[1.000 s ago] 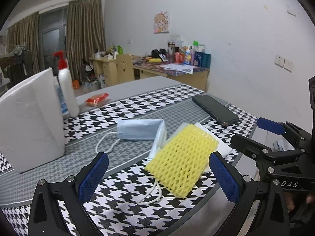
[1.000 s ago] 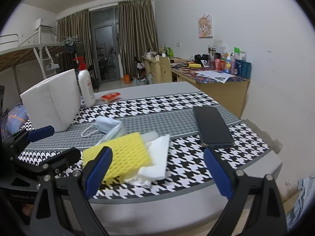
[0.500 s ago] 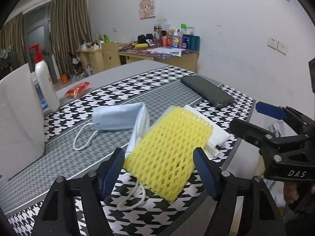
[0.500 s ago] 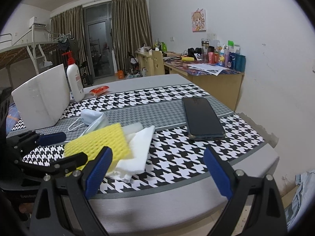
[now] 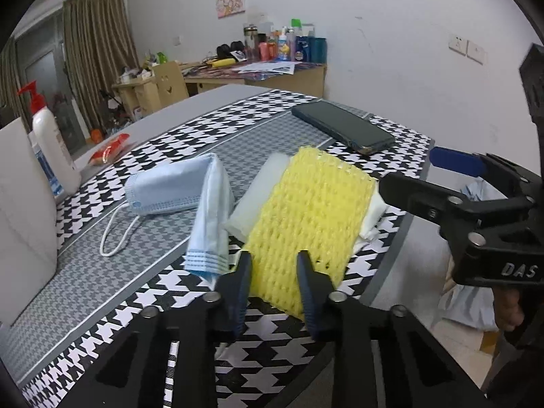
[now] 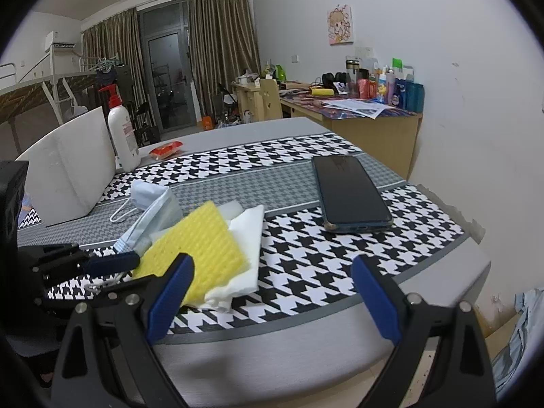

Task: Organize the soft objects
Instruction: 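Close the left gripper on the edge of the blue face mask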

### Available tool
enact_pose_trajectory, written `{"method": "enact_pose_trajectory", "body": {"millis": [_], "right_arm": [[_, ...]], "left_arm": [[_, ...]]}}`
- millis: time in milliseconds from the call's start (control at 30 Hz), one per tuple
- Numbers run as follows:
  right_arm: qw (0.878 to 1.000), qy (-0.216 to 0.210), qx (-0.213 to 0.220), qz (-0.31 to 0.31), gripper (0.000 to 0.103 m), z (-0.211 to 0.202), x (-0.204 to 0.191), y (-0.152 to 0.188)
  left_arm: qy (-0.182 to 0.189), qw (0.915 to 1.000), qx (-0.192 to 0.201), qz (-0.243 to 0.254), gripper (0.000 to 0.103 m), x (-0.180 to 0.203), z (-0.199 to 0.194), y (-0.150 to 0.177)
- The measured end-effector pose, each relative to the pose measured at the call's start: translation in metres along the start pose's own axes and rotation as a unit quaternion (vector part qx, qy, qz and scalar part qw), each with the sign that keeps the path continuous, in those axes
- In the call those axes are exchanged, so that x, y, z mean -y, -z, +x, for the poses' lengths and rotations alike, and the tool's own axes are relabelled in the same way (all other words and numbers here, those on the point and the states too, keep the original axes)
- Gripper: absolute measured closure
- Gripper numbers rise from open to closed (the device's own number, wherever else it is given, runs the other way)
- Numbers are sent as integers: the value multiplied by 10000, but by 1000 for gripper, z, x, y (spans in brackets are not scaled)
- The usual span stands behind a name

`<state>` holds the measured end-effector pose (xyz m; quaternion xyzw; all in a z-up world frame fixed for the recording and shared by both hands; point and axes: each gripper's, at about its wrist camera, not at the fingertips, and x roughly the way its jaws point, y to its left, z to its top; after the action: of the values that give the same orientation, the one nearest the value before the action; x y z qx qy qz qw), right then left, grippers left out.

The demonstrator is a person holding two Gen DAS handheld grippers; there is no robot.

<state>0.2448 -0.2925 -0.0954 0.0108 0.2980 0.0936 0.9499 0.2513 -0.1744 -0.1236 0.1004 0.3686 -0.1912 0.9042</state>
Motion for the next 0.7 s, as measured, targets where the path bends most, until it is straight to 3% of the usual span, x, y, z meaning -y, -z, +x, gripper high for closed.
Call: {"method": "enact_pose_trajectory", "body": {"millis": [133, 433, 600, 700], "right_arm": [[10000, -3, -36, 58, 7, 1, 3, 1], [10000, -10, 11, 56, 7, -2, 2, -2], [10000, -8, 41, 49, 7, -5, 1, -2], [9999, -26, 75, 71, 7, -8, 2, -1]], "left_arm": [[23, 10000, 34, 61, 98, 3, 0, 0], [137, 9997, 173, -52, 103, -1, -13, -1], [175, 9998, 121, -10, 99, 1, -13, -4], [109, 9999, 13, 21, 79, 3, -6, -6]]}}
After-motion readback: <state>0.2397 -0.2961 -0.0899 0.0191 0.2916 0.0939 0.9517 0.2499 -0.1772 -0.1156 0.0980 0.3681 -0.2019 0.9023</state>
